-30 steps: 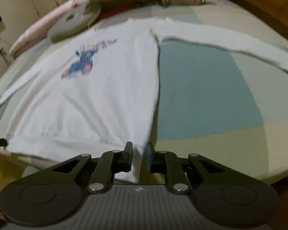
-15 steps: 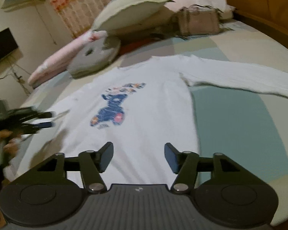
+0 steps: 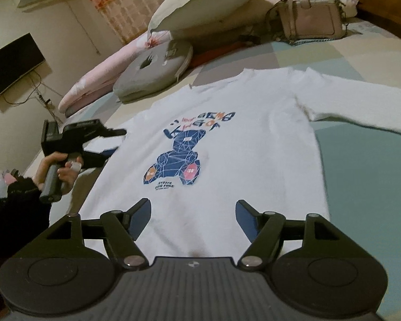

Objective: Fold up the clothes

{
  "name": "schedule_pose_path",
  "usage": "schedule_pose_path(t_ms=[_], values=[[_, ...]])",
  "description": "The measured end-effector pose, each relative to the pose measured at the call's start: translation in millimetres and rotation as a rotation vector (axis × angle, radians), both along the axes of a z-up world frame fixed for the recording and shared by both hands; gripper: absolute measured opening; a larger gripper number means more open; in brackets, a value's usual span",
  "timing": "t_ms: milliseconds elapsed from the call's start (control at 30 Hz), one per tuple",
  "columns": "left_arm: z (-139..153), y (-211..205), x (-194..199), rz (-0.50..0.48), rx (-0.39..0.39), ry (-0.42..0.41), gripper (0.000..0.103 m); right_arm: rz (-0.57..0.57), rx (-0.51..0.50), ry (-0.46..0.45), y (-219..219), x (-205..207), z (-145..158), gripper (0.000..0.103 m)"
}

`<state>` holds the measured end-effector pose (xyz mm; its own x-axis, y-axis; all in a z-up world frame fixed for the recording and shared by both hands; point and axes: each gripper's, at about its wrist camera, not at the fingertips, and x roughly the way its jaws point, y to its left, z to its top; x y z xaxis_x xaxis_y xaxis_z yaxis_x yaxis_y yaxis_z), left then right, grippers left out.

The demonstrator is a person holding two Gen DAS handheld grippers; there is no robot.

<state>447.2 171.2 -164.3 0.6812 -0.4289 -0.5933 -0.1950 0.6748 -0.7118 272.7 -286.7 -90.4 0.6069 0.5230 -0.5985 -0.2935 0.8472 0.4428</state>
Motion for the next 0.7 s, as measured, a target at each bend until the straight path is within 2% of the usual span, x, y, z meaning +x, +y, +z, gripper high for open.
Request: schedule_pose_path(t_ms=[33,67,167,300,433,700], values=[[1.3,-3.7,3.5,0.002,0.049,0.008,0.016,-0.001,0.002,0.003,0.9,-0.1,-0.9,0.075],[4.3,-6.8,5.5,-0.001,0.106,0.012,0.008,-0.001,0.003,0.005,1.9,-0.1,-1.8,0.075],[19.4,-11.8,6.0,-0.001,0.249,-0.022,0.007,-0.004,0.003,0.011,2.6,-1.3,-2.7,0.075],[39.4,-20.9,12.7,-0.013,0.389,-0.059,0.008,-0.013,-0.009,0.007,-1.7,-5.2,-0.8,0.076],[37.7,-32.3,12.5,-0.078,0.461,-0.011,0.013,-0.02,-0.014,0.013,-3.7,-6.8,-1.8,0.077],[44.3,-38.5,-65.4,-0.16,0.563,-0.088,0.014,-0.015,-0.012,0.001,-4.7,-13.9,0.4,0.078]])
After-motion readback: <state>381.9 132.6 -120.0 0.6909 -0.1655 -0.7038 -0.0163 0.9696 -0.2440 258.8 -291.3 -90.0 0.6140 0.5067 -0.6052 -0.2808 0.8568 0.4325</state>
